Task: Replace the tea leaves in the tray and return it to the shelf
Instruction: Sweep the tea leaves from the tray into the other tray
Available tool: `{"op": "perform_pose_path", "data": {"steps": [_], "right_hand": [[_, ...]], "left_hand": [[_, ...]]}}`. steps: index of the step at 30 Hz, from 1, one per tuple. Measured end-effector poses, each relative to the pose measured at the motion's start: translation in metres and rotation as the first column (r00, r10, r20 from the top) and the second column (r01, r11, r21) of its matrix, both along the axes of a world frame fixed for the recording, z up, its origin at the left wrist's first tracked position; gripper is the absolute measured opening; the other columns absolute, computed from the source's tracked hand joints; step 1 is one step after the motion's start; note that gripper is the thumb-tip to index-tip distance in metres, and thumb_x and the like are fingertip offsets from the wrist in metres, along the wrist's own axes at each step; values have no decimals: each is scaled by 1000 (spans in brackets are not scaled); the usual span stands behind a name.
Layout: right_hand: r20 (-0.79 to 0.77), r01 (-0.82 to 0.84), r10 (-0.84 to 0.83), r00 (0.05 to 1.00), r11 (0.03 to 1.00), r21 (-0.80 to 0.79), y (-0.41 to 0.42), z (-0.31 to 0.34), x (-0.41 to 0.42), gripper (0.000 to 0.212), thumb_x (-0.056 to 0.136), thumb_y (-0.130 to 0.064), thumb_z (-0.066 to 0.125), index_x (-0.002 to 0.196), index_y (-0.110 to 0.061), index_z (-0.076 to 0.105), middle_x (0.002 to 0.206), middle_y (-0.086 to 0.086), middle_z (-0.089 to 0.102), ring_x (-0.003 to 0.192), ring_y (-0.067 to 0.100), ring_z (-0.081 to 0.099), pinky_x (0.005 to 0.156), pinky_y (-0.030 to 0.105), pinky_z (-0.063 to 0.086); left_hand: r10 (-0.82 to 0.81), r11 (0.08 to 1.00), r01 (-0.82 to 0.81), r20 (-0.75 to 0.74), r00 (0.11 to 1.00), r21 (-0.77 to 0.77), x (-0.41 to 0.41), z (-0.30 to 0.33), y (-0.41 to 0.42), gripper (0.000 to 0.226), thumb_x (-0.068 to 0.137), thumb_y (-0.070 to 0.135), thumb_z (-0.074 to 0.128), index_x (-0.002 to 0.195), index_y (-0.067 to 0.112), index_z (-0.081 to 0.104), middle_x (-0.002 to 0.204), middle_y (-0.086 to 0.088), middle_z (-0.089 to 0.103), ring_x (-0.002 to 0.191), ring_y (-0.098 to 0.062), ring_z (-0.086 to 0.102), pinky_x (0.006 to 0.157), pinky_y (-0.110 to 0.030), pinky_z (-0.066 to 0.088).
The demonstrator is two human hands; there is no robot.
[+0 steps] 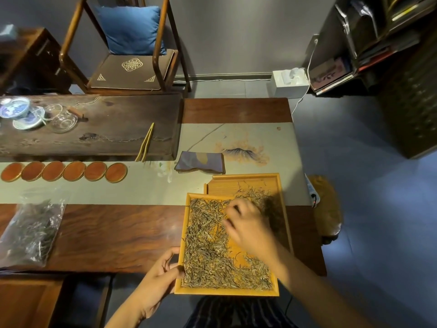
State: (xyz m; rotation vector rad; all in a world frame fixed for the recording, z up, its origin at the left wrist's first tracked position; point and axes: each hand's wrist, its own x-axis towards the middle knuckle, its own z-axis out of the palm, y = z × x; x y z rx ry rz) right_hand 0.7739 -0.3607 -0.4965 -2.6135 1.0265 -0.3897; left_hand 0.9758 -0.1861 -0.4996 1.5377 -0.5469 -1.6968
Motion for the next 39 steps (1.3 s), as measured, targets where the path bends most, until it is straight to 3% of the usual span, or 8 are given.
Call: {"op": "perform_pose_path", "data": {"steps": [3,6,11,14,17,23,33,39], "right_hand": [[-50,-218,218,975,976,13,29,1,32,36,92,-43,49,120,-20,52,131,13,52,121,30,50,105,48,38],[-84,-301,295,952,951,-66,39,-5,47,33,92,-37,52,117,-16,53,128,14,55,122,29,50,108,46,38],[-74,-229,224,972,971,-65,29,-10,41,25,91,-29,54,108,-11,59,114,10,60,104,24,59,92,37,50],[-80,-192,185,979,978,-79,20,-13,29,23,90,-28,57,106,-12,58,110,7,61,99,21,60,88,33,52],[-103,-128,118,988,988,-87,10,-15,17,22,87,-27,62,103,-11,62,106,7,63,96,20,62,86,31,53],[-105,-22,18,994,999,-43,-12,-22,-4,14,83,-11,67,95,-4,66,94,11,65,81,23,62,68,30,55],[-168,65,-59,984,997,29,-32,-27,-31,17,90,-8,59,104,-1,62,98,13,60,88,26,58,75,35,53],[13,30,-29,999,998,-52,-13,-11,2,19,83,-14,65,100,-5,65,98,11,65,88,24,61,78,33,55]], "left_hand": [[38,999,-38,-77,996,7,-3,-1,-1,45,79,-8,58,123,2,52,109,-31,67,93,-36,69,77,-35,56],[52,999,-51,-107,993,9,-3,0,-1,49,74,-7,58,122,-1,51,107,-28,69,91,-38,70,76,-37,57],[64,998,-64,-112,992,-1,-3,2,3,46,76,-6,59,121,-1,51,113,-29,67,96,-40,69,78,-37,57],[36,999,-37,-86,996,-9,-2,1,4,39,86,-10,55,124,-2,48,111,-27,69,97,-39,69,78,-34,57],[36,999,-36,-101,994,8,0,0,6,47,78,-10,55,124,-1,48,110,-29,69,95,-39,70,75,-33,57],[4,1000,-4,-76,997,1,3,-3,8,42,86,-21,43,124,-3,48,110,-24,70,98,-35,70,77,-27,56],[11,1000,-12,-59,998,-16,7,0,7,43,84,-19,48,124,-4,49,107,-17,73,94,-27,71,75,-23,55],[21,1000,-23,-105,994,-20,3,4,3,49,77,-7,56,125,-5,47,111,-22,71,97,-33,71,76,-27,56]]}}
